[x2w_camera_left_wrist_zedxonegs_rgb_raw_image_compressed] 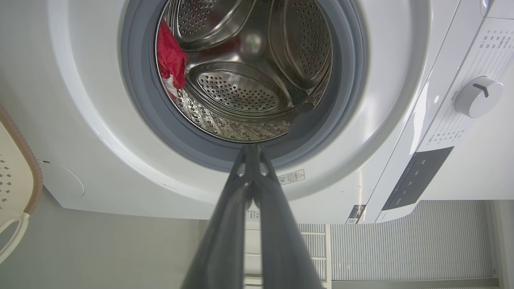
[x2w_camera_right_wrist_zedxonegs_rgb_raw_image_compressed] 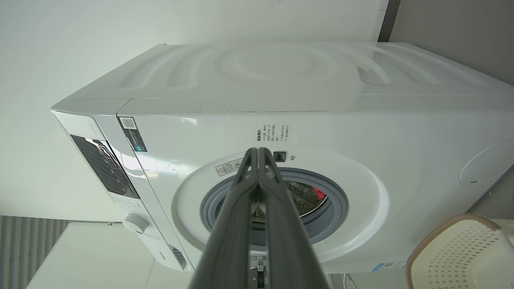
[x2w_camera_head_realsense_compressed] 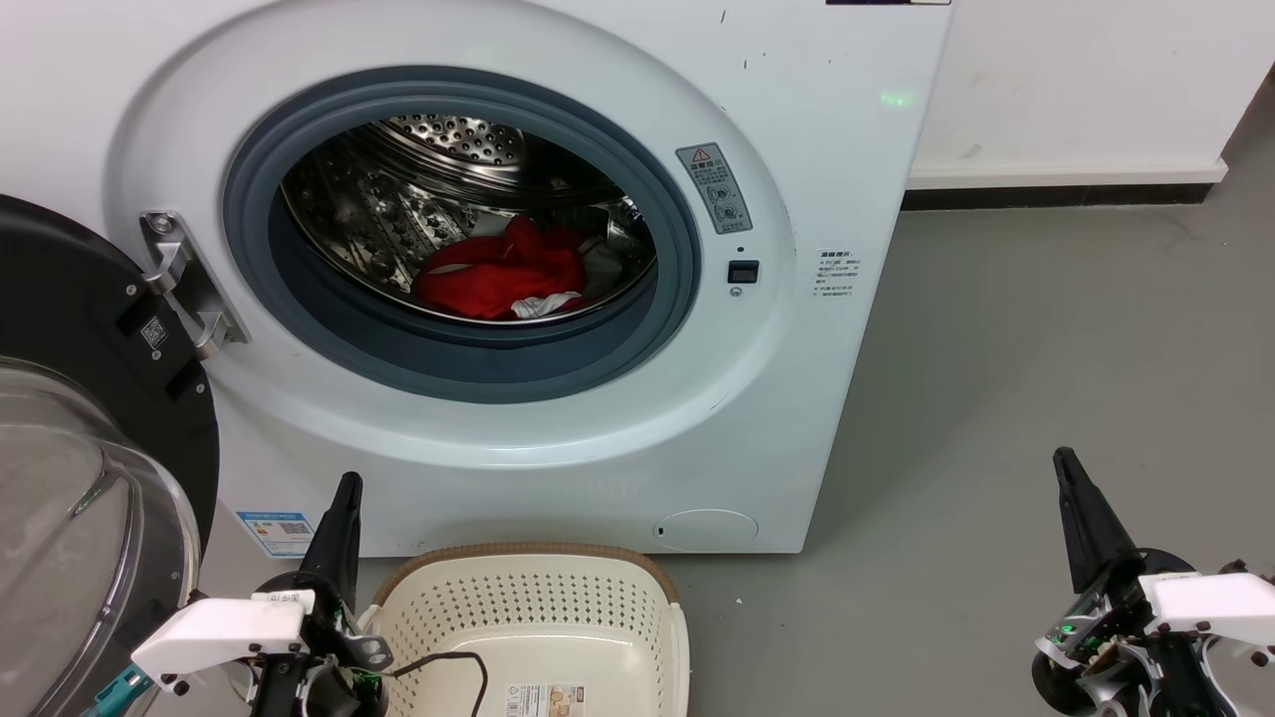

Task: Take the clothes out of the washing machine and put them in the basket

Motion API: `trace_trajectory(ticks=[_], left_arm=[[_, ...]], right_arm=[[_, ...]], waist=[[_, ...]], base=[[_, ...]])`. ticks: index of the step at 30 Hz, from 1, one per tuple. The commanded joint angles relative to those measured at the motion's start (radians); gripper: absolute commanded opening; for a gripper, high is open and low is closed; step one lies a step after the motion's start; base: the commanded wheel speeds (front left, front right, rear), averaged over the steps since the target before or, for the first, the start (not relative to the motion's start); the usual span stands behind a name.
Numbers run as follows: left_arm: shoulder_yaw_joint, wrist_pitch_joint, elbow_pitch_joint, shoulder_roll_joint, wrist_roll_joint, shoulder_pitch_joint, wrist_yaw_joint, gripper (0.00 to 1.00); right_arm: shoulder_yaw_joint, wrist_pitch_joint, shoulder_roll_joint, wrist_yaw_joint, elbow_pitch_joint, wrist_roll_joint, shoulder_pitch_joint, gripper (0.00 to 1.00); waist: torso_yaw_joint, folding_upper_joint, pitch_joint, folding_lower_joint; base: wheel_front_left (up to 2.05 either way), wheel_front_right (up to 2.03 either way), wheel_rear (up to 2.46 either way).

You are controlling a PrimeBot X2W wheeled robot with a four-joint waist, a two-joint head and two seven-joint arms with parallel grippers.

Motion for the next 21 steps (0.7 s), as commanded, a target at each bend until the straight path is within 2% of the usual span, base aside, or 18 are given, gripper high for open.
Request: trace_trajectory(ticks=[1, 21], left_arm=[[0.002, 0.003, 0.000, -0.001, 0.000, -0.008, -0.002, 0.00], [0.002, 0.003, 0.000, -0.001, 0.000, -0.008, -0.002, 0.00]], right_arm=[[0.000, 0.000, 0.003, 0.000, 0.002, -0.004, -0.012, 0.00], [0.000, 0.000, 0.003, 0.000, 0.002, -0.004, -0.012, 0.00]], waist=[[0.000, -0.0001, 0.000, 0.0000], [0.000, -0.0001, 0.000, 0.0000]], base=[[0.00, 0.00, 0.00], [0.00, 0.00, 0.00]])
